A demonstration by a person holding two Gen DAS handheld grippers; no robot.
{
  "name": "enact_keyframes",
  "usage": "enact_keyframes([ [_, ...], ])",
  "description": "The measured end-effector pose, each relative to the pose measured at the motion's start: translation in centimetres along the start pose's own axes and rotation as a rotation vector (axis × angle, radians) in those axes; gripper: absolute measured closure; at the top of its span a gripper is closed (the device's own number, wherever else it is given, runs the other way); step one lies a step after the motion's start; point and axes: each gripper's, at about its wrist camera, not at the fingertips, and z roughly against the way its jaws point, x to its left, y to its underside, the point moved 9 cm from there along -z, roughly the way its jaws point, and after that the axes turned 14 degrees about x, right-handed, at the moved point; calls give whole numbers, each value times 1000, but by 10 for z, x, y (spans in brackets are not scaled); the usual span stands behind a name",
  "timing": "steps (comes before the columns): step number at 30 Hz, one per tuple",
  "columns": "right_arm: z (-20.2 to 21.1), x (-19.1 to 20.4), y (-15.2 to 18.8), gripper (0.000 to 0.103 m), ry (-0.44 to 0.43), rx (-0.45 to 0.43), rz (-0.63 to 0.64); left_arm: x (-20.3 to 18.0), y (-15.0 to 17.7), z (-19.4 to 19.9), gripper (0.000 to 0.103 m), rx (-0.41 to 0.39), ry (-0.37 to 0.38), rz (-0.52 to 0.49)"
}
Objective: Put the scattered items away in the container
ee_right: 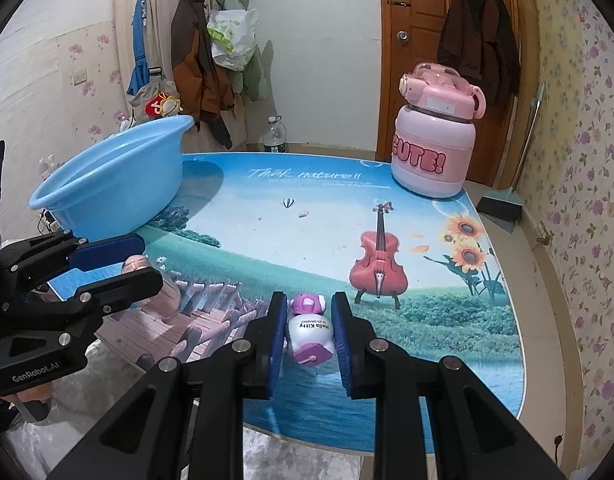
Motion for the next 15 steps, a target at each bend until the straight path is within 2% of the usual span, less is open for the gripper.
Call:
enact_keyframes([
  [2, -1, 0, 0, 79, -2, 3, 0, -1, 0, 0, 67, 0, -3, -1],
  [4, -1, 1, 0, 79, -3, 3, 0, -1, 0, -1, 59, 5, -6, -1],
  [6, -1, 1, 0, 79, -4, 3, 1, -1, 2, -3, 54, 10, -7, -2],
  [15, -2, 1, 1, 79, -8, 6, -2, -2, 8, -12, 55, 40, -8, -5],
])
